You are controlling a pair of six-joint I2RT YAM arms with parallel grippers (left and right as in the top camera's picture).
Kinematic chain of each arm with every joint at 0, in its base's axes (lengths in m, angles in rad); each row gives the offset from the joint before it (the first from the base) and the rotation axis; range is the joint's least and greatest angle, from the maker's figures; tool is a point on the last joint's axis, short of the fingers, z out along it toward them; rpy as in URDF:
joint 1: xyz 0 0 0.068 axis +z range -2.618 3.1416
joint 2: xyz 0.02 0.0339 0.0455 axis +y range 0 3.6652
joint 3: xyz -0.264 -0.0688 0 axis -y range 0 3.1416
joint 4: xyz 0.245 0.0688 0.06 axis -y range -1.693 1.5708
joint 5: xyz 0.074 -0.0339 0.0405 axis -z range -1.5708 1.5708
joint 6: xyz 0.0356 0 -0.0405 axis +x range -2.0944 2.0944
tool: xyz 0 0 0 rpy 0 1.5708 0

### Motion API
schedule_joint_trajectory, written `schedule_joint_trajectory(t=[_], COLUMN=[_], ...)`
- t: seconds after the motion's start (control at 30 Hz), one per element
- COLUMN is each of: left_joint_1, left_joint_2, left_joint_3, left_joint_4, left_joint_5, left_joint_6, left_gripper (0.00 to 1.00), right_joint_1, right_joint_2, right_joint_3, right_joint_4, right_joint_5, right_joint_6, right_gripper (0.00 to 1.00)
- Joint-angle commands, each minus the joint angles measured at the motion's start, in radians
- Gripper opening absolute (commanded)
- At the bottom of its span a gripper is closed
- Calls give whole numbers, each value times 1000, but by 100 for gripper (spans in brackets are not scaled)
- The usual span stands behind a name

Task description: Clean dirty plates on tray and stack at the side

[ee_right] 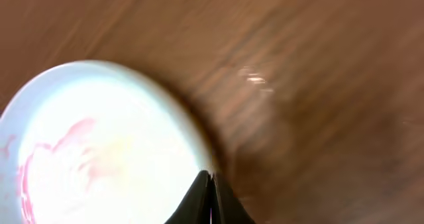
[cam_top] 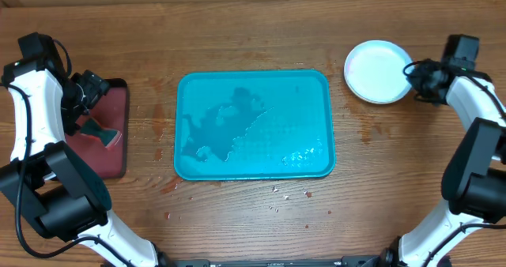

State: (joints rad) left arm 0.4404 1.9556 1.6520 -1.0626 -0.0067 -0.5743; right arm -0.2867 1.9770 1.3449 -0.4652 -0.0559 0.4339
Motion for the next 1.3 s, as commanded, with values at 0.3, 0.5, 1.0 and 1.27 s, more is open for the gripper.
schedule_joint_trajectory(t=[0.3,0.5,1.0,1.27], left_joint_1=[-3,-3,-3,-3], left_joint_2=[-3,-3,-3,-3], left_joint_3=[18,18,18,18], left_joint_4=[-2,-2,-2,-2], left_joint_5=[7,7,7,7], left_joint_6=[2,2,2,2], left_gripper=[100,100,100,100], right_joint_1=[33,72,393,396], right_joint_2=[-255,-472,-737,-735], right_joint_3=[-1,-2,-5,-5], right_joint_4=[-169,-425,-948,-1011], right_joint_5=[-29,-92,-105,-111], right_joint_6=[-121,-159,-173,-172], right_gripper=[4,11,100,100])
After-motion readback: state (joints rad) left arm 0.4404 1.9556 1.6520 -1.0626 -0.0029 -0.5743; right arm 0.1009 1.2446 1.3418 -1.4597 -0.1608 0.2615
